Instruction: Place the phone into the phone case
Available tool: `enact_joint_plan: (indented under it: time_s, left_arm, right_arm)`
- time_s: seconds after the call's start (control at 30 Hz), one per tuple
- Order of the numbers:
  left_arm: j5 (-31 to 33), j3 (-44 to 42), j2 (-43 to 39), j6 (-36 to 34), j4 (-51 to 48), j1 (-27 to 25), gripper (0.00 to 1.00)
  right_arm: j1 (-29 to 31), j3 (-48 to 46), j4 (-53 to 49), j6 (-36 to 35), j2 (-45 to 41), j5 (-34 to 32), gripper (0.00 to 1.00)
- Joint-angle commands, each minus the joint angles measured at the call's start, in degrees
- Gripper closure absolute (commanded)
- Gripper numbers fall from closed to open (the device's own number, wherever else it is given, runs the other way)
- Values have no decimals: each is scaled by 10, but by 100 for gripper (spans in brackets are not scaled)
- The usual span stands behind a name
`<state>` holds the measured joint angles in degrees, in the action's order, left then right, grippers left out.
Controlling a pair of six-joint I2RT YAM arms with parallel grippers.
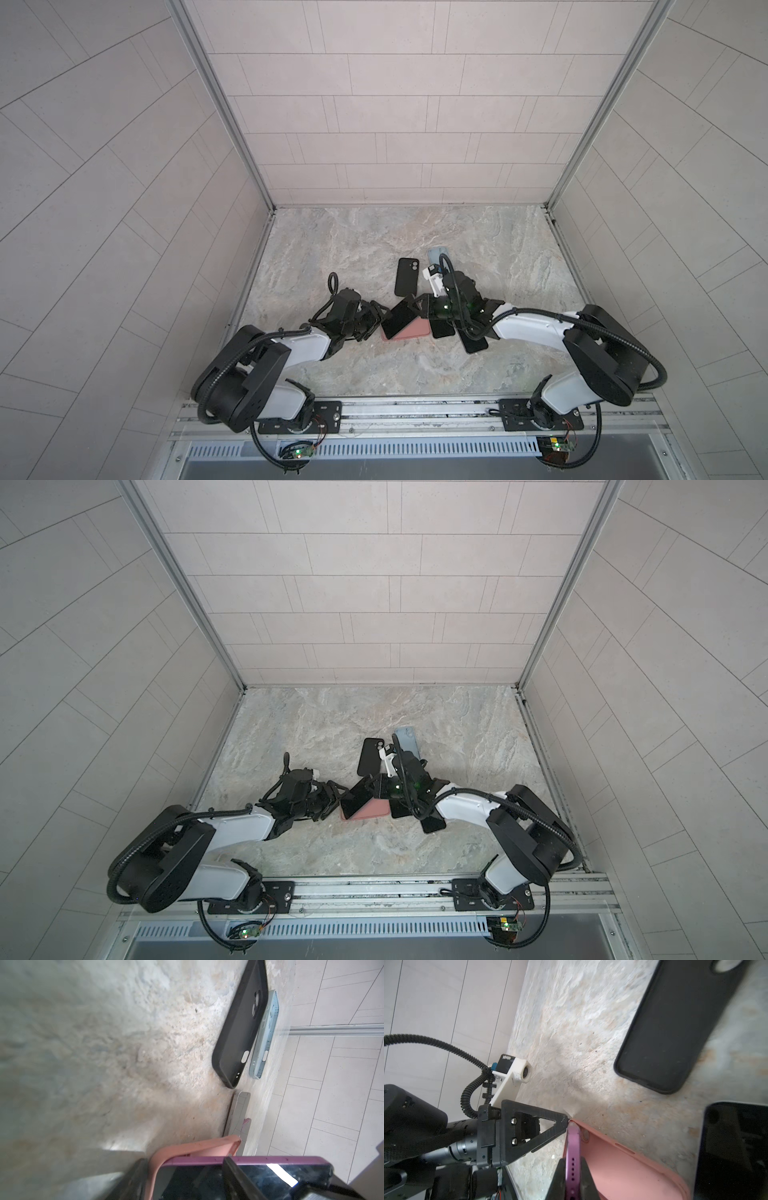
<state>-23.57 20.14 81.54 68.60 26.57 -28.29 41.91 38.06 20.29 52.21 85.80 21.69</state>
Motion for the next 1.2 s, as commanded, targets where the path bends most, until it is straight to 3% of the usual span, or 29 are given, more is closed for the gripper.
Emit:
enact_joint_plan:
  time_s: [0.0,0.17,0.6,0.77,0.93,1.07,1.17]
  left_arm:
    - [-23,23,34,11,57,1,37]
    - [-24,39,7,-12,-2,2,36]
    - [-27,-8,-64,-28,-61,3,36]
    - [-31,-15,-59,-33,-57,3,36]
    - [-34,-16,-44,-33,-39,3,37]
    - [-40,-15,-33,-30,-24,3,36]
    - [-42,-17,-31,-26,-16,3,36]
  right_arm:
    - [42,-48,-11,76,-1,-112,100]
    - [64,-64,-51,130,-22,-203,100]
    - [104,-102,-71,254,-42,-300,99]
    - [120,-109,-65,270,-37,-317,83]
    - [123,-104,-52,269,-18,-305,80]
    - [124,-101,-41,265,-6,-294,70]
    - [125,-91,-42,253,1,-282,58]
